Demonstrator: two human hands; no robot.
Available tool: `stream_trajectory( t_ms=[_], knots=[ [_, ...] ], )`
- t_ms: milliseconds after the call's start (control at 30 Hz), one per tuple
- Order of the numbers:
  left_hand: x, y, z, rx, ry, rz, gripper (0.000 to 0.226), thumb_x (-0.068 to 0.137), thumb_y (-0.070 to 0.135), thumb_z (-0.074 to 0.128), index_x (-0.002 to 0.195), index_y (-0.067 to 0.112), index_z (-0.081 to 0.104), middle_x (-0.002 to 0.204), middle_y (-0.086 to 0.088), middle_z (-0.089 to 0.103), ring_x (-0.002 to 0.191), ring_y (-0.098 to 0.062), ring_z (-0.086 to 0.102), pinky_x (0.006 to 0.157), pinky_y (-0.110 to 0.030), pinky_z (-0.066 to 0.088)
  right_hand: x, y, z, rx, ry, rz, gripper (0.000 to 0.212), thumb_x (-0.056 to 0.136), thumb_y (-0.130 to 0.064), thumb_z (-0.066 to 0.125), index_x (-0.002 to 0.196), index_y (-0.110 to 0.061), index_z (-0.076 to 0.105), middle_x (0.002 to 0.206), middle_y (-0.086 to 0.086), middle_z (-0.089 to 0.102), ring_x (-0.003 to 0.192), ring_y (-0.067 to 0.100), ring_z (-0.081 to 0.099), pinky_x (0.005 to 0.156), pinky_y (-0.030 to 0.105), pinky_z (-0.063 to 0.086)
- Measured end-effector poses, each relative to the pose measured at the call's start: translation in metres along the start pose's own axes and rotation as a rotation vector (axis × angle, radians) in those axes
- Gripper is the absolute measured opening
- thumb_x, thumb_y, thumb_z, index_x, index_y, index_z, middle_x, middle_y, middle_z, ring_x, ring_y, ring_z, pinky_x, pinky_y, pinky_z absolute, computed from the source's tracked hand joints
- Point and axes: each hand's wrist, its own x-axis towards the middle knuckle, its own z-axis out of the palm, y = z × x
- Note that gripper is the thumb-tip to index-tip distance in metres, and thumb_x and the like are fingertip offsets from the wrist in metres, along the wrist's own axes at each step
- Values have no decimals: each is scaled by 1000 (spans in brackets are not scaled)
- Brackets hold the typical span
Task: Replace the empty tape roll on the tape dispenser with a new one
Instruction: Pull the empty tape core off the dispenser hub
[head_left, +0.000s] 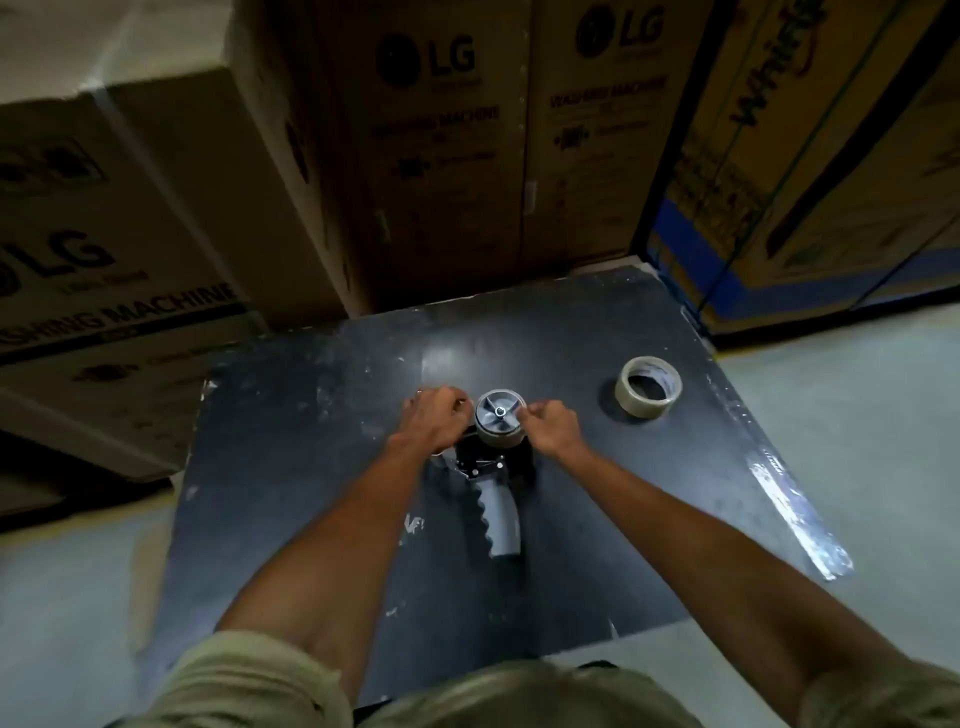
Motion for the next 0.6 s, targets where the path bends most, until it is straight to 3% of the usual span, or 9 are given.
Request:
stream_trajectory(
  t_ms=[100, 300, 367, 433, 600],
  knots=[
    [16, 4, 8, 63, -46, -60, 32, 96, 43, 44, 95, 26, 70, 103, -9, 71, 109, -31, 59, 96, -46, 31, 14, -5, 4, 43, 11, 79, 34, 91, -27, 64, 97, 5, 75, 105, 27, 75, 107, 42, 70, 92, 45, 57],
    [28, 6, 27, -8, -73, -141, 37, 95, 42, 47, 85, 15, 71, 99, -12, 71, 108, -31, 60, 97, -43, 29, 32, -6, 10, 44, 6, 153, 31, 87, -17, 62, 104, 7, 71, 113, 29, 73, 105, 44, 73, 93, 52, 60],
    [31, 6, 30, -85, -60, -173, 38, 95, 41, 49, 88, 14, 74, 98, -12, 72, 107, -31, 60, 97, -44, 31, 39, -5, 12, 47, 20, 158, 29, 85, -16, 63, 98, 9, 70, 106, 26, 74, 102, 39, 74, 92, 45, 60],
    [34, 6, 33, -107, -43, -179, 37, 94, 42, 51, 89, 15, 76, 96, -13, 72, 106, -32, 60, 98, -45, 33, 42, -5, 11, 17, 32, 151, 22, 83, -17, 66, 86, 5, 66, 91, 19, 69, 91, 26, 68, 81, 33, 56],
    [36, 5, 41, -115, 39, -205, 37, 89, 43, 54, 86, 16, 78, 92, -15, 74, 103, -36, 62, 96, -44, 33, 44, -6, 10, 3, 38, 154, 17, 80, -19, 70, 83, -2, 67, 84, 15, 60, 83, 24, 56, 74, 32, 47]
  ],
)
